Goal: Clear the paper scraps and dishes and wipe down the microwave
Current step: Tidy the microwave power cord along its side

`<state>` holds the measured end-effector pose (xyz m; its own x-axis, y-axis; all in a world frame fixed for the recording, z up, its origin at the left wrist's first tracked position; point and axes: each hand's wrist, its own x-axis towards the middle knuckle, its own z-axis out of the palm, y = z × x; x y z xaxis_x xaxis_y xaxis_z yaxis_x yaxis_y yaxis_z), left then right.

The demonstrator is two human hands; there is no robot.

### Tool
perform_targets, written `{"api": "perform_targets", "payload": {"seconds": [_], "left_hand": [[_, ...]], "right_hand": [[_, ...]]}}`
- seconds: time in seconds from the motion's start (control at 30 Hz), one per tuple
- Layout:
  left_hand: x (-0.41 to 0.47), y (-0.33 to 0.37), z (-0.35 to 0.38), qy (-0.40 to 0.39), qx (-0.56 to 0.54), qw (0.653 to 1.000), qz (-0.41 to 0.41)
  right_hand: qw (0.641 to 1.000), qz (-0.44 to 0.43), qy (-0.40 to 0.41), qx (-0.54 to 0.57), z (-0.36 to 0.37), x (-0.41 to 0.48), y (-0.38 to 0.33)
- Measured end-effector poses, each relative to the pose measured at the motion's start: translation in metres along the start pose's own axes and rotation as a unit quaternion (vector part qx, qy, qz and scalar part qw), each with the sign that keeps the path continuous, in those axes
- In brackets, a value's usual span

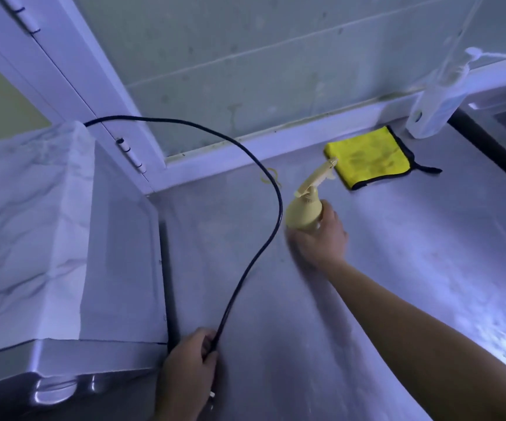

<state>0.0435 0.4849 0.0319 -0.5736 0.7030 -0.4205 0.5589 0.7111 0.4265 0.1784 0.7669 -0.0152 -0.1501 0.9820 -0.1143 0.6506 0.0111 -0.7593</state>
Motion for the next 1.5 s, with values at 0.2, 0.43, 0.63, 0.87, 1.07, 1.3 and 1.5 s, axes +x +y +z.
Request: {"api": "perform_targets", "payload": {"seconds": [0.2, 0.43, 0.63, 0.87, 1.07, 1.3, 1.5], "left_hand": [[0.011, 0.003, 0.005, 0.011, 0.029, 0.995, -0.09], [0.022, 0.012, -0.002, -0.011, 0.014, 0.991, -0.132], [0.024, 0.016, -0.008, -0.028, 0.023, 0.991, -0.129], [0.021, 0.018, -0.006, -0.001, 0.015, 0.989, -0.148], [0.022, 0.015, -0.004, 0.003, 0.018, 0.989, -0.145], [0.019, 0.013, -0.002, 0.016, -0.018, 0.99, -0.142], [0.021, 0.011, -0.001, 0.021, -0.001, 0.989, -0.146]], "right_hand": [[0.997, 0.06, 0.04, 0.011, 0.001, 0.091, -0.033], [0.994, 0.098, 0.043, 0.005, 0.012, 0.15, -0.067], [0.993, 0.104, 0.053, 0.034, 0.023, 0.154, -0.064], [0.993, -0.005, 0.114, -0.043, 0.05, 0.104, -0.039], [0.975, -0.131, -0.042, -0.177, 0.06, 0.123, -0.064], [0.959, -0.129, -0.038, -0.25, 0.071, 0.134, -0.08], [0.959, -0.114, -0.048, -0.253, 0.07, 0.139, -0.08]]}}
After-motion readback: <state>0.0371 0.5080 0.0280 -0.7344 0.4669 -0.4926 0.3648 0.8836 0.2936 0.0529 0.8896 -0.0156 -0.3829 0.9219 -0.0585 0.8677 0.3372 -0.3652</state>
